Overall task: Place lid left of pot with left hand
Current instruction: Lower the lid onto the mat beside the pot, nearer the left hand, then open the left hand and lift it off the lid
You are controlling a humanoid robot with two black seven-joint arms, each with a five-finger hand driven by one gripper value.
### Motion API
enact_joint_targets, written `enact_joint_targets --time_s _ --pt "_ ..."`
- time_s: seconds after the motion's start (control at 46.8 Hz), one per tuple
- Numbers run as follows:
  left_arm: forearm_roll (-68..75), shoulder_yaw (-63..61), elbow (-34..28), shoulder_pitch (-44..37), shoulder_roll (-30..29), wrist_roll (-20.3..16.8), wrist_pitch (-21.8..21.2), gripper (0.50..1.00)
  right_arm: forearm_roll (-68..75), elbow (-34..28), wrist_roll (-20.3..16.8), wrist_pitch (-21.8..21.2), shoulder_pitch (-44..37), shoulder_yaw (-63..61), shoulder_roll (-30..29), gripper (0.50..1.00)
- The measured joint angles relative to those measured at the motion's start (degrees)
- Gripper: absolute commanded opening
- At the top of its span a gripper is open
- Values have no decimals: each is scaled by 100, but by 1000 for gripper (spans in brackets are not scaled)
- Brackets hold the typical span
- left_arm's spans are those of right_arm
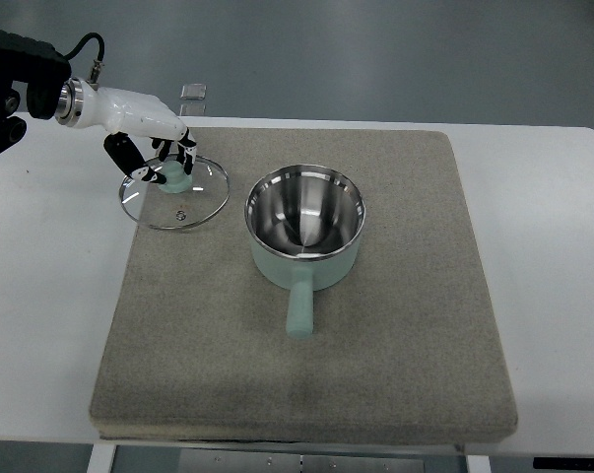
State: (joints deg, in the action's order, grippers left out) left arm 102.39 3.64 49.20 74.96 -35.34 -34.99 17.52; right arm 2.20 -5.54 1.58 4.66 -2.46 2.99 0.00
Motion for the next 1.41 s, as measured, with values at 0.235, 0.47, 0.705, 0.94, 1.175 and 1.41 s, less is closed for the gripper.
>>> enact_joint_targets --time_s 0.235,0.47,0.705,0.94,1.175,1.41 --pt "-25 13 -94 -132 121 0 -94 500 0 0 0 0 0 0 0 921" --pt "-78 64 -268 -195 291 0 -347 500 0 0 0 0 0 0 0 921" --pt "-101 82 -272 -279 298 0 -529 500 0 0 0 0 1 0 0 921" --pt "-148 100 -270 -280 286 0 -546 500 0 0 3 0 0 0 0 921" --pt "-149 26 -261 -315 271 0 -536 608 0 0 0 0 0 0 0 921" --pt "-149 23 -261 -324 243 -1 -530 788 0 0 -1 0 0 0 0 921"
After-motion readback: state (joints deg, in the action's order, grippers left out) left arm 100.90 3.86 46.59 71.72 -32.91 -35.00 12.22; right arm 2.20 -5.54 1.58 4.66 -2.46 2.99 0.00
